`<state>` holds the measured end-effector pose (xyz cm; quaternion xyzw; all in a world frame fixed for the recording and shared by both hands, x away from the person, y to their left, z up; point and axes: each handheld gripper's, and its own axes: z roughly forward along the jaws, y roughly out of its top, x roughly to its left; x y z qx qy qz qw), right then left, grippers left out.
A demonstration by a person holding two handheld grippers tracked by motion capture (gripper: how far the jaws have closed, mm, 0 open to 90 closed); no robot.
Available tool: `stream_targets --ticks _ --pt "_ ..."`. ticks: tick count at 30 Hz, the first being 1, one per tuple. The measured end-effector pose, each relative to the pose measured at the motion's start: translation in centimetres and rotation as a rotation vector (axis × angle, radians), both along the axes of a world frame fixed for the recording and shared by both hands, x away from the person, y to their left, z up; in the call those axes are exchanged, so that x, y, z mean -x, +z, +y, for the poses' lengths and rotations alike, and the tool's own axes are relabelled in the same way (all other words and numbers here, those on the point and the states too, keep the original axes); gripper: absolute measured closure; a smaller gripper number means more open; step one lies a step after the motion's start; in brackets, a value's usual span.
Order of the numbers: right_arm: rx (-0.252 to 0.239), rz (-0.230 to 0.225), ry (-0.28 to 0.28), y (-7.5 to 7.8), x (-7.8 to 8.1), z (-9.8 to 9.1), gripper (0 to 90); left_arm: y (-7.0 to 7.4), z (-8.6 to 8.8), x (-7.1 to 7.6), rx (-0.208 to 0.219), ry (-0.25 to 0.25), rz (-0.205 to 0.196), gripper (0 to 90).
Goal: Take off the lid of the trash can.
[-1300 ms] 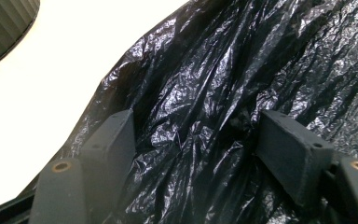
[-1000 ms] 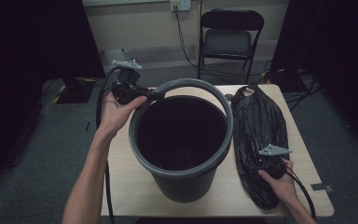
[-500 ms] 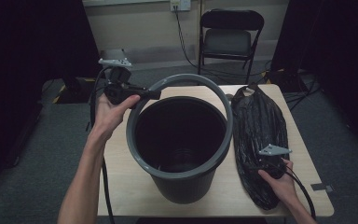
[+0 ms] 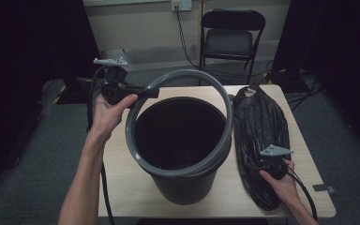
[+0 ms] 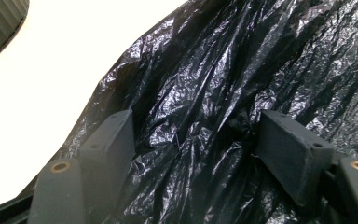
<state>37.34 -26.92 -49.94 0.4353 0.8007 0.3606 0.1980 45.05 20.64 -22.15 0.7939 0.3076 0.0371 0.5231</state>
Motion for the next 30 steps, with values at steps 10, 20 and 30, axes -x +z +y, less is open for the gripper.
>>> stream_targets --ticks 10,20,30 --pt "0.000 0.000 -0.001 0.0 0.0 0.0 27.9 -0.8 1.1 -1.9 0.058 0.221 0.073 78.3" --pt "0.002 0.000 -0.015 0.0 0.0 0.1 27.9 -1.2 1.6 -3.4 0.063 0.352 0.104 78.5" --pt "0.003 -0.001 -0.016 0.0 -0.1 0.1 27.9 -1.3 1.7 -6.2 0.026 0.509 0.162 78.6"
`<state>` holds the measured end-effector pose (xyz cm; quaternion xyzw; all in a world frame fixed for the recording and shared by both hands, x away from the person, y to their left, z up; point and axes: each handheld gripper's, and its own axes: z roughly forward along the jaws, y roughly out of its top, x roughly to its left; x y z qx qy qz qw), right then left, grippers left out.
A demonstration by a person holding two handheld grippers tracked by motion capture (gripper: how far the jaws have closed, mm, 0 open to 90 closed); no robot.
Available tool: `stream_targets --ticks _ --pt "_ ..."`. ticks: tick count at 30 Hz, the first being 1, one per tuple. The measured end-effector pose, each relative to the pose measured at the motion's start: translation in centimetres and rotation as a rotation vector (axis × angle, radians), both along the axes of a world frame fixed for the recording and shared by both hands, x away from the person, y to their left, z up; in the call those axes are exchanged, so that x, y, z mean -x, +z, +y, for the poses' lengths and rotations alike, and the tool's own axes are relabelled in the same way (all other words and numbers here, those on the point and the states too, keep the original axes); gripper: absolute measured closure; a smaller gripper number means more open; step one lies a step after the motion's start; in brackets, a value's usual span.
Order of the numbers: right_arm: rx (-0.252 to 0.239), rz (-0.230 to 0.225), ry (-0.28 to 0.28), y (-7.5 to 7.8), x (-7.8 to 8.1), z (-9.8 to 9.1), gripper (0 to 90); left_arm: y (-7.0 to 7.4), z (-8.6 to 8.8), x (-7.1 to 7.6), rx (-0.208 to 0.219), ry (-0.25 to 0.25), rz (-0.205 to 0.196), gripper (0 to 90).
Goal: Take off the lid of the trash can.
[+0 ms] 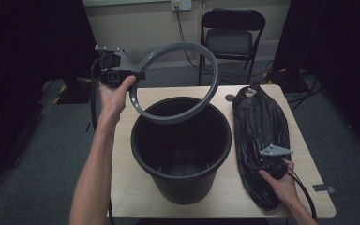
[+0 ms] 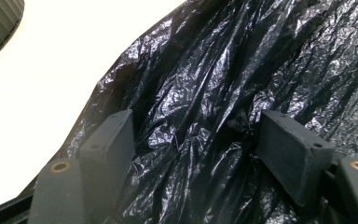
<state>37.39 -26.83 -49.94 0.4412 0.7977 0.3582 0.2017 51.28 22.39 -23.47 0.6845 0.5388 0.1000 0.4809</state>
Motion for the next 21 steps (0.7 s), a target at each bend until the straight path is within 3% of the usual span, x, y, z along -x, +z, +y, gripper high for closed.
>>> stream_targets --ticks 10,11,16,17,21 --pt "-0.001 0.001 -0.006 0.0 0.0 0.0 27.9 -0.1 0.0 -2.7 -0.028 0.126 0.033 78.6" --pt "0.000 0.001 -0.006 0.0 0.0 0.0 27.9 0.0 0.0 -3.4 -0.031 0.156 0.041 78.6" --pt "-0.001 0.002 -0.006 0.0 0.0 0.0 27.9 -0.1 0.4 -4.7 -0.023 0.193 0.063 78.6" --pt "0.000 0.001 -0.006 0.0 0.0 0.0 27.9 -0.3 0.5 -5.4 -0.013 0.223 0.069 78.6" --pt "0.000 0.001 -0.006 0.0 0.0 0.0 27.9 -0.7 0.9 -6.5 -0.048 0.278 0.083 78.5"
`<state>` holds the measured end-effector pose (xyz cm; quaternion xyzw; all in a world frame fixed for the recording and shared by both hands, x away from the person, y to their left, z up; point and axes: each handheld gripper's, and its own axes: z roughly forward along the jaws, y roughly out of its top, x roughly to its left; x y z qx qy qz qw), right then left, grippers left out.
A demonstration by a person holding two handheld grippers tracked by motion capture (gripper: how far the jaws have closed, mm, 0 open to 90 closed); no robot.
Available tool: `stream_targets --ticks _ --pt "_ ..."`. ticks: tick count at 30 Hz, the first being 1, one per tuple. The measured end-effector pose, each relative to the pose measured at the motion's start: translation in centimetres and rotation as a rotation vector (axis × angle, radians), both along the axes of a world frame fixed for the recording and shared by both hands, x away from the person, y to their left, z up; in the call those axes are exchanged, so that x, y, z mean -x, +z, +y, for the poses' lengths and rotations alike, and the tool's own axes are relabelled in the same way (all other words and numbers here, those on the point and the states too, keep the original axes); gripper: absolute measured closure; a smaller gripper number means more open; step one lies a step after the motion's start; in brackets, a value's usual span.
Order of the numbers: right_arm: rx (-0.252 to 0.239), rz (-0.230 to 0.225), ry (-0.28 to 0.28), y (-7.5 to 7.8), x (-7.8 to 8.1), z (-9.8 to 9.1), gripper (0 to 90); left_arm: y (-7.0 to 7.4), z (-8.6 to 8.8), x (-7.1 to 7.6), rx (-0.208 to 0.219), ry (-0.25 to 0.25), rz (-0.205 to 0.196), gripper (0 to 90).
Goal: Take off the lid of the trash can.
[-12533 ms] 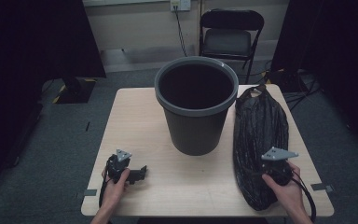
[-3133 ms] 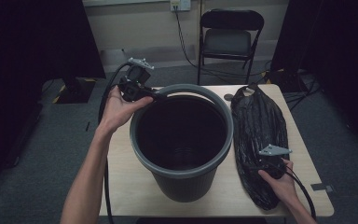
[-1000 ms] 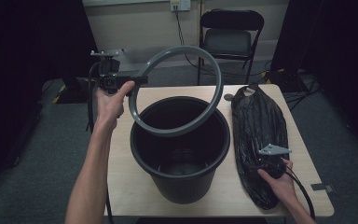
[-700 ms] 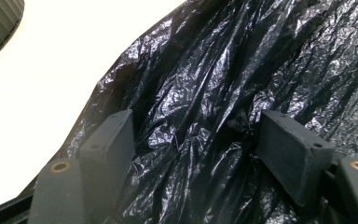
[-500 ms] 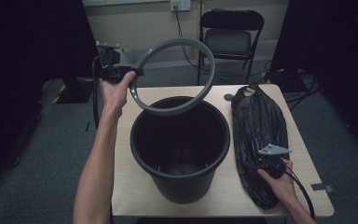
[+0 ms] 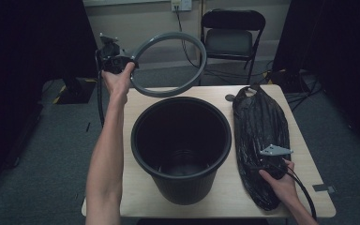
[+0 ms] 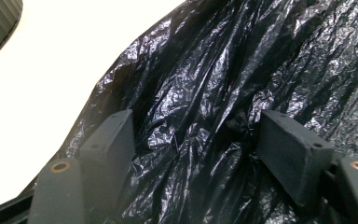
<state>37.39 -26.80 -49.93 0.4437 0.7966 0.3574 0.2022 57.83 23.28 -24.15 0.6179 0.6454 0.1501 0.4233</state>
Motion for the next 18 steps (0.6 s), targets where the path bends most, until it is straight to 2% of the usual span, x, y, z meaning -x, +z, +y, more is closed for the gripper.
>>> stream_targets --ticks 1,3,5,8,12,14,16,17,18 --pt "0.000 0.000 0.000 0.0 0.0 0.0 27.9 0.0 0.0 0.0 0.000 0.000 0.000 78.5" --pt "0.000 0.000 0.000 0.0 0.0 0.0 27.9 -0.2 0.2 -0.3 -0.040 0.029 -0.002 78.5" --pt "0.000 -0.001 0.001 0.0 0.0 0.0 27.9 -0.5 0.4 -0.5 -0.057 0.056 0.003 78.6" --pt "0.001 -0.001 0.001 0.0 0.0 0.0 27.9 -1.6 0.8 -0.7 -0.086 0.092 0.022 78.6" --pt "0.000 0.000 0.001 0.0 0.0 0.0 27.9 -3.2 1.1 -0.6 -0.123 0.082 0.050 78.5" --pt "0.000 -0.001 0.001 0.0 0.0 0.0 27.9 -3.6 1.2 -0.6 -0.131 0.081 0.054 78.5" --pt "0.000 0.000 0.000 0.0 0.0 0.0 27.9 -4.9 1.4 -0.1 -0.151 0.061 0.030 78.1" --pt "0.000 0.000 0.000 0.0 0.0 0.0 27.9 -4.9 1.4 -0.1 -0.151 0.061 0.030 78.1" --pt "0.000 0.000 0.001 0.0 0.0 0.0 27.9 -6.1 1.6 0.1 -0.167 0.042 0.045 78.1"
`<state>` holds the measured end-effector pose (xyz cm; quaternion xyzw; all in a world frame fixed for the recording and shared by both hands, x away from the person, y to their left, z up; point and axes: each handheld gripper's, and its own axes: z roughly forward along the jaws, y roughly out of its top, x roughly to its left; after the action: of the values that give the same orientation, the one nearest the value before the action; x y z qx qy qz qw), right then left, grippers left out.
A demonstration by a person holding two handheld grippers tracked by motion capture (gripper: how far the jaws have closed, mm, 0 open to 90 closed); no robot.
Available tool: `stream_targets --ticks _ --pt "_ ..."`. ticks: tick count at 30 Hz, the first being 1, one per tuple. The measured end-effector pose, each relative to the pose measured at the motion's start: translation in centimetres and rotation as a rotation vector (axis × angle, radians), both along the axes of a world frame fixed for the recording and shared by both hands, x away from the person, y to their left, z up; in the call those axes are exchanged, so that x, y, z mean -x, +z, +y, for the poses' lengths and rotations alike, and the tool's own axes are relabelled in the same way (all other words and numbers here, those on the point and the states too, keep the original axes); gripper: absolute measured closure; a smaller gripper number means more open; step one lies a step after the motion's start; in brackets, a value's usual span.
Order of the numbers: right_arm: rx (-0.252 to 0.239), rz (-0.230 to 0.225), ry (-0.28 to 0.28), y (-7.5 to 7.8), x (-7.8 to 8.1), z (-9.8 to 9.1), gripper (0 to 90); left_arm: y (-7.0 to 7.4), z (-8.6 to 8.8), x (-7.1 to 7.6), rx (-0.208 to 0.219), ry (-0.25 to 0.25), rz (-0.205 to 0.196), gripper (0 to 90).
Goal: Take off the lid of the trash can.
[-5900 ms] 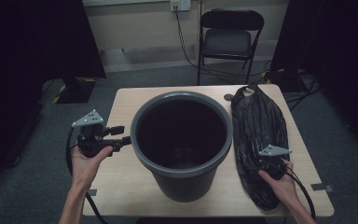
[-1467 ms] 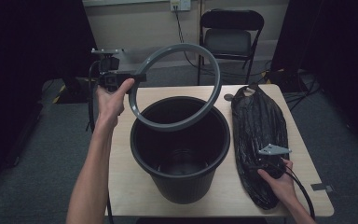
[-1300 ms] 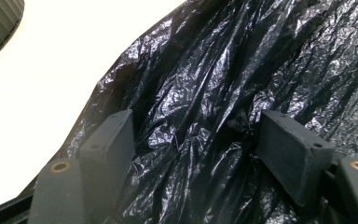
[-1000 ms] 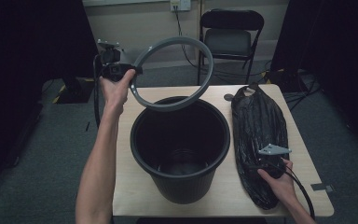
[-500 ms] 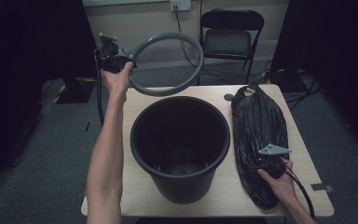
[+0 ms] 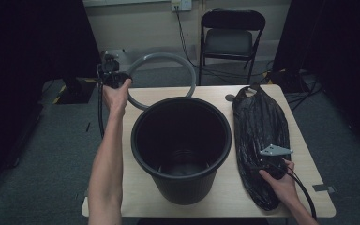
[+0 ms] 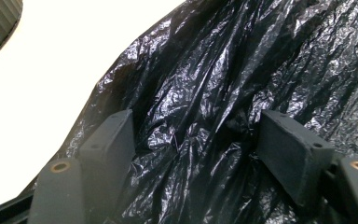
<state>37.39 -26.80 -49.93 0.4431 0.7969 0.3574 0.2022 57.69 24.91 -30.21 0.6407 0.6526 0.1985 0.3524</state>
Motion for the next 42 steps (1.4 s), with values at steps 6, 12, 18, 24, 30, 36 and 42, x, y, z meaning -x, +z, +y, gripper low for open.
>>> stream_targets --ticks 6,12,18,24,30,36,42 --pt "0.000 0.000 -0.001 0.0 0.0 0.0 27.9 -3.3 1.2 0.6 0.002 -0.006 0.029 78.2" --pt "0.000 0.000 -0.001 0.0 0.0 0.0 27.9 -6.4 1.9 1.1 0.012 -0.001 0.057 78.2" --pt "0.000 0.000 -0.001 0.0 0.0 0.0 27.9 -9.0 2.4 1.6 -0.024 -0.011 0.088 78.2" --pt "-0.002 0.000 0.000 0.0 0.0 0.0 27.9 -10.7 2.5 1.8 -0.015 -0.018 0.111 78.0" --pt "0.000 0.000 -0.001 0.0 0.0 0.0 27.9 -11.8 2.4 1.3 -0.049 -0.028 0.163 77.7" --pt "-0.002 0.000 0.000 0.0 0.0 0.0 27.9 -13.4 2.3 1.1 -0.036 -0.031 0.185 77.5" --pt "-0.002 0.000 0.000 0.0 0.0 0.0 27.9 -14.7 2.5 1.0 -0.042 -0.019 0.222 76.1"
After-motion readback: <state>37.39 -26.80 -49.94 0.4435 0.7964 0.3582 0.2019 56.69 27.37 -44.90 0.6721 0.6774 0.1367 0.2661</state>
